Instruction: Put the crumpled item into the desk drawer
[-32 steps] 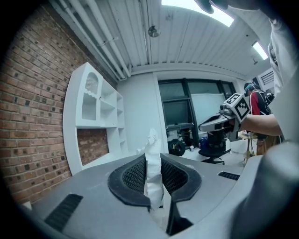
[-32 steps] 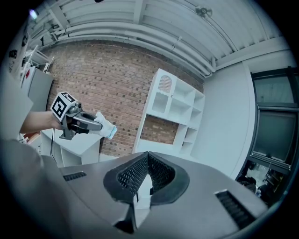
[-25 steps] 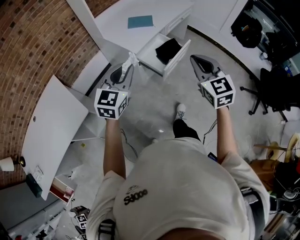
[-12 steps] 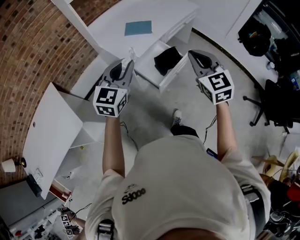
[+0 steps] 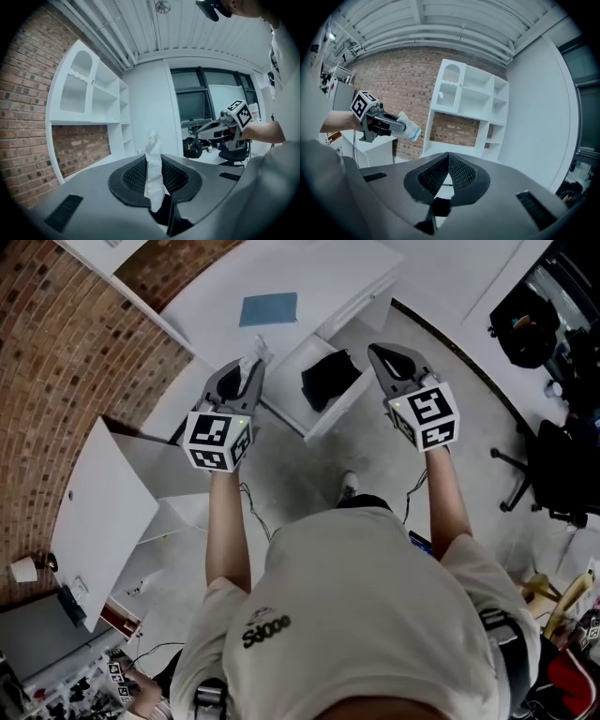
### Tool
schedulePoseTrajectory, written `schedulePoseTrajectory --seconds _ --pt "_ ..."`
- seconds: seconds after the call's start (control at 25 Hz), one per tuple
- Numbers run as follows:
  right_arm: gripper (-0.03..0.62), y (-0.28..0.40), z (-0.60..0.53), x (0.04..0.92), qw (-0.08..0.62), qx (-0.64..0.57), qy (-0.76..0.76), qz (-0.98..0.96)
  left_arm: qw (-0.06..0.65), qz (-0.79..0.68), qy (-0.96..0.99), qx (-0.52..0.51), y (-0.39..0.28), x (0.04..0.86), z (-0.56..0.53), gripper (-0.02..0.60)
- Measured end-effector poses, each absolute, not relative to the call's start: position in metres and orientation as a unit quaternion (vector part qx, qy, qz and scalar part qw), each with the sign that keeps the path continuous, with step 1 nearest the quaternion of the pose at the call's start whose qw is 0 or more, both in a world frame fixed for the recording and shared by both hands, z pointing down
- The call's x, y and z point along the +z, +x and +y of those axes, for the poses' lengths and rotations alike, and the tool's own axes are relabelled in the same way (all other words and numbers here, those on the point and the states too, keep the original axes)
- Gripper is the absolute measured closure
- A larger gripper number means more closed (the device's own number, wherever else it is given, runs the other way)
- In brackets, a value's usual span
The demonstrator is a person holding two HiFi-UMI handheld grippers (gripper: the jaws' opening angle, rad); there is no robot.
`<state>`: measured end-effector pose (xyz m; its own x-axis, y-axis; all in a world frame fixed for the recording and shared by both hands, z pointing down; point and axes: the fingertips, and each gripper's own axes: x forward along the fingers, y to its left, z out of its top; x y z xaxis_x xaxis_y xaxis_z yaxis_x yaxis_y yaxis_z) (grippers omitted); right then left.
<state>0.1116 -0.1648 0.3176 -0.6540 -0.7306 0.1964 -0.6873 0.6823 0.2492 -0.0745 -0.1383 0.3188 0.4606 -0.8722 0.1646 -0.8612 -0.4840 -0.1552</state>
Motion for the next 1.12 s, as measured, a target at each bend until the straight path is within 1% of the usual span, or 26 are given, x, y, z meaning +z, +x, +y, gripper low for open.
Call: schedulePoseTrajectory --seconds 0.32,0.6,0.76,1.12 --pt "0.589 0.143 -0.238 0.346 0.15 -0.043 0.375 -0.914 -0.014 0.514 -0.849 -0.119 -0.035 0.347 -0.219 0.52" --pt "0.588 0.163 -0.273 0.356 0.159 -0.033 0.378 -0.911 -0.033 0.505 -0.852 -0.132 -0.01 0.37 -0.258 0.52" --pt "0.589 0.16 -0.279 0.366 0.168 -0.022 0.386 -0.907 -0.045 0.488 -0.86 -0.144 -0.012 0.388 -0.269 0.518" --pt "0.589 0.131 -0.28 0.402 0.193 0.018 0.44 -0.877 -0.078 0.423 -0.889 -0.161 -0.043 0.434 -0.293 0.518"
